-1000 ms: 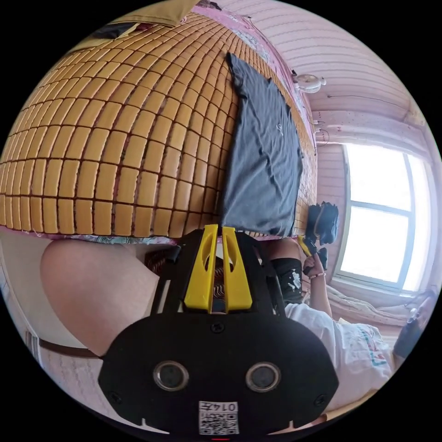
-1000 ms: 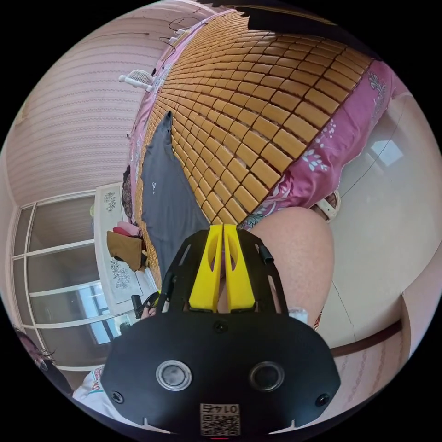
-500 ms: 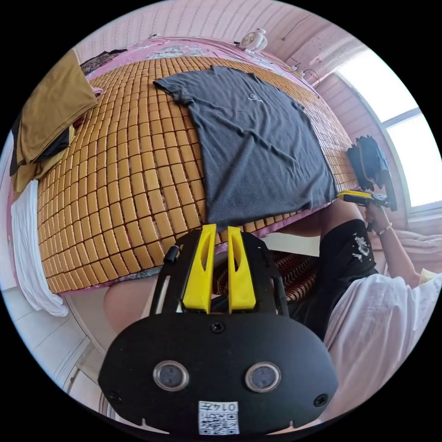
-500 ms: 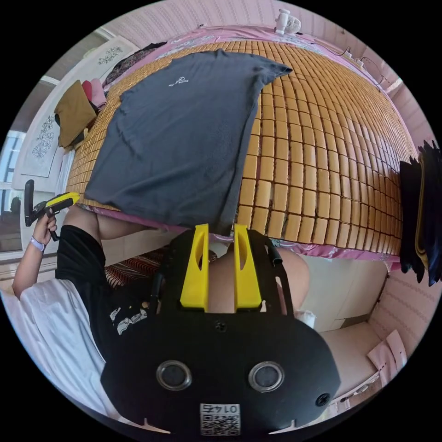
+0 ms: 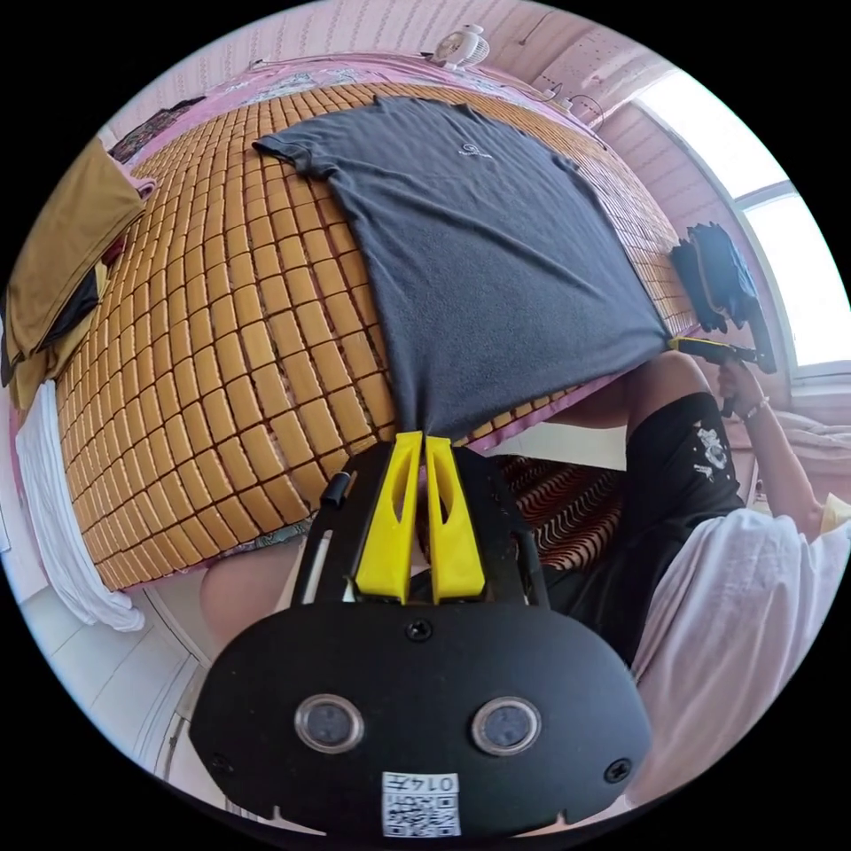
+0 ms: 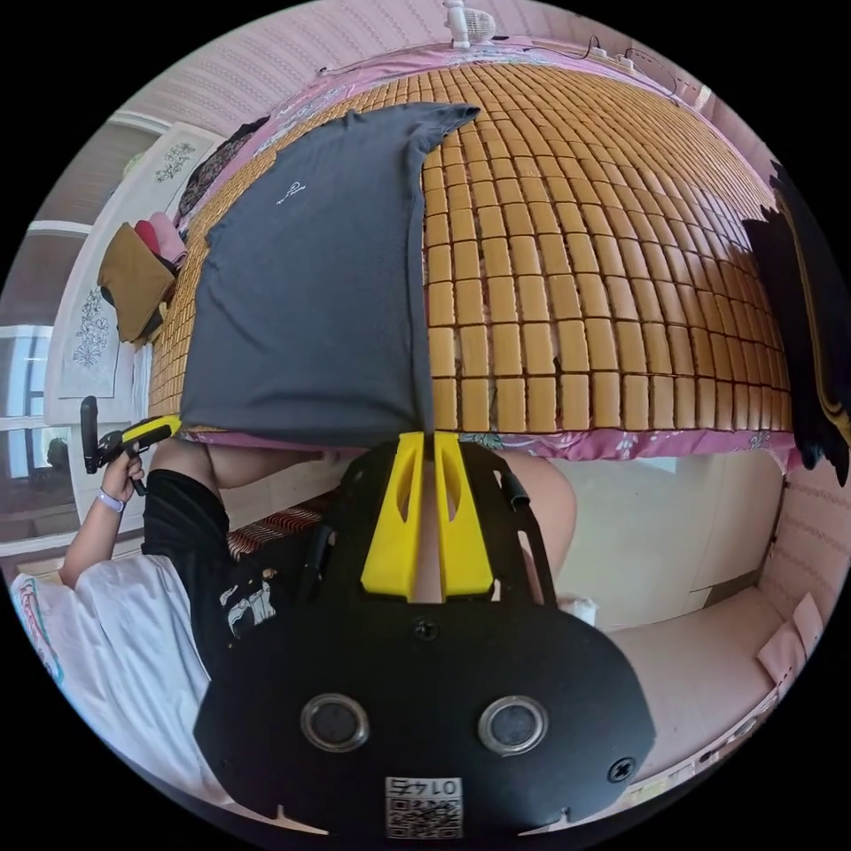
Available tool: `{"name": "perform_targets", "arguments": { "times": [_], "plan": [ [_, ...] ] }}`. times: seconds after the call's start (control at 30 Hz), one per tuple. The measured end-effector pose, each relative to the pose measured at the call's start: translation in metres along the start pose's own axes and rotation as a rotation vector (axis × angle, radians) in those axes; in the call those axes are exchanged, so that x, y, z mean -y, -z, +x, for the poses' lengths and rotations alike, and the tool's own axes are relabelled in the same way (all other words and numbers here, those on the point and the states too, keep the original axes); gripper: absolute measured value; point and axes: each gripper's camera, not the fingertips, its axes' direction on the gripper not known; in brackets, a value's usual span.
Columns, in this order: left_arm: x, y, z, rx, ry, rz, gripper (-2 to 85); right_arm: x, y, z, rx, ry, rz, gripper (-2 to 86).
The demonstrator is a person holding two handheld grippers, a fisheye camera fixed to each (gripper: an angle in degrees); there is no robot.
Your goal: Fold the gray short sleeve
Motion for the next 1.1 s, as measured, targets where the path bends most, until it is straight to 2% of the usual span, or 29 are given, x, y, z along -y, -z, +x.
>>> {"name": "perform_targets", "arguments": {
  "times": [0.1,0.2,0.27,0.33,0.4,0.5,0.57,0.7,0.83,0.93,1.1],
  "plan": [
    [-0.004,-0.002,0.003,-0.055,0.028,0.0,-0.1,-0.002,-0.008,-0.014,-0.056,0.017,0.017,2.6],
    [-0.009,0.003,0.004,-0.06,0.074,0.042,2.6,-0.003,-0.01,-0.041,-0.235,0.077,0.043,4.1],
    [-0.014,0.011,0.01,-0.03,0.064,0.08,3.9,-0.008,-0.007,-0.079,-0.346,0.204,0.115,4.5],
    [-0.016,0.019,0.028,0.054,-0.026,0.101,4.3,-0.013,-0.01,-0.114,-0.32,0.364,0.162,4.6],
    [-0.016,0.019,0.064,0.144,-0.206,0.09,4.5,-0.017,-0.022,-0.152,-0.248,0.538,0.151,4.8],
    [-0.009,0.003,0.107,0.112,-0.369,0.043,5.1,-0.025,-0.057,-0.209,-0.158,0.788,0.069,5.5],
    [-0.003,-0.01,0.131,0.142,-0.443,0.02,5.4,-0.031,-0.087,-0.243,-0.216,0.914,0.028,5.9],
    [0.015,-0.028,0.155,0.151,-0.48,0.011,5.4,-0.027,-0.112,-0.264,-0.283,0.958,0.01,5.8],
    [0.03,-0.029,0.152,0.123,-0.436,0.012,5.4,-0.005,-0.108,-0.258,-0.239,0.874,0.034,5.3],
    [0.039,-0.031,0.147,0.138,-0.419,-0.006,5.3,0.011,-0.112,-0.245,-0.174,0.811,-0.016,5.4],
    [0.044,-0.033,0.143,0.141,-0.432,-0.019,4.6,0.007,-0.11,-0.247,-0.196,0.849,-0.015,5.8]
  ]
}}
